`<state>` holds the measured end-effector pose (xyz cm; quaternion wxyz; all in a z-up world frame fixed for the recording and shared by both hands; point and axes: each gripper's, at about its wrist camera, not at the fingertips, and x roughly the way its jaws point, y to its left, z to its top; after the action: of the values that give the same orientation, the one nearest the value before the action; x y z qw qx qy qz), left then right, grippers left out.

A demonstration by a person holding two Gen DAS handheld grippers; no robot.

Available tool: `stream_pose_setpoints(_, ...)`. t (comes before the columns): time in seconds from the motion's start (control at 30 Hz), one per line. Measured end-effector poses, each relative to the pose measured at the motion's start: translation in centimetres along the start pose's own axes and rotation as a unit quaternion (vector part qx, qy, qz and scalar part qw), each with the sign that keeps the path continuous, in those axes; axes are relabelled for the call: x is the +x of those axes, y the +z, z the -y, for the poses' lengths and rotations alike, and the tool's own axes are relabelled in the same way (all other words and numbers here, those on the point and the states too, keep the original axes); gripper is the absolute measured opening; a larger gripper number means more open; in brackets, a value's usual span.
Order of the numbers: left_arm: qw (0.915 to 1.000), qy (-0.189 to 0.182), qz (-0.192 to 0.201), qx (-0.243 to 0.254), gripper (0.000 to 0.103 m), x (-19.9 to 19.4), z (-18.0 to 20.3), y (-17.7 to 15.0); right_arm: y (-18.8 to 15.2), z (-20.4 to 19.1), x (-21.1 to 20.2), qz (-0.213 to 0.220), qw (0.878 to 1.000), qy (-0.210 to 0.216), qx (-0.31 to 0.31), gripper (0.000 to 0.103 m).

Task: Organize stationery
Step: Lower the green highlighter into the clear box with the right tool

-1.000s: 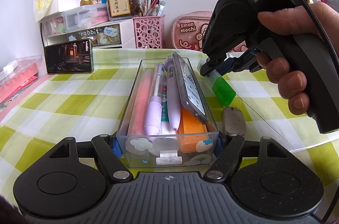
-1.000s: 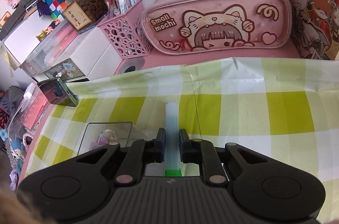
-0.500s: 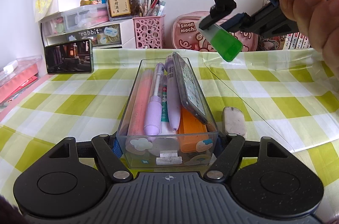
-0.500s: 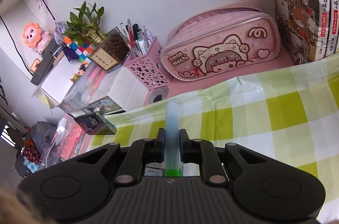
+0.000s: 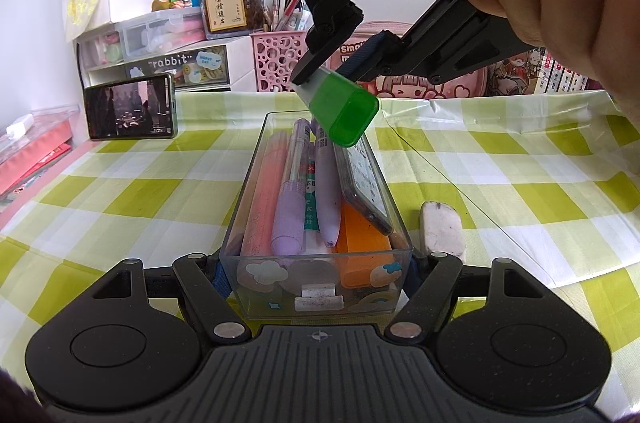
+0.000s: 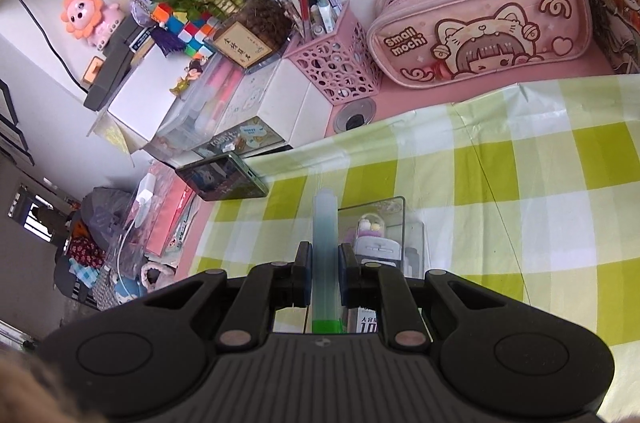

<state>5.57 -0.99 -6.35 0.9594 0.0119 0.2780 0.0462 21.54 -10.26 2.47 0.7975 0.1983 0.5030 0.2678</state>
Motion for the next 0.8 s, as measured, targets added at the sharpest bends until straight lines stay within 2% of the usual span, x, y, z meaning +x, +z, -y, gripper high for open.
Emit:
stream_pose_setpoints(0.4,1.0000,0.000,0.000,0.000,0.073,0.0,0.0,0.1,0.2,0.4,2.6,-0.062,0.998,0.008,0.013,0.033)
stream_pose_setpoints(0.8,1.0000,0.000,0.000,0.000,0.073,0.0,0.0,0.1,0.1,-0.5,2.6,-0.061,0.998,0.000,-0.020,0.033)
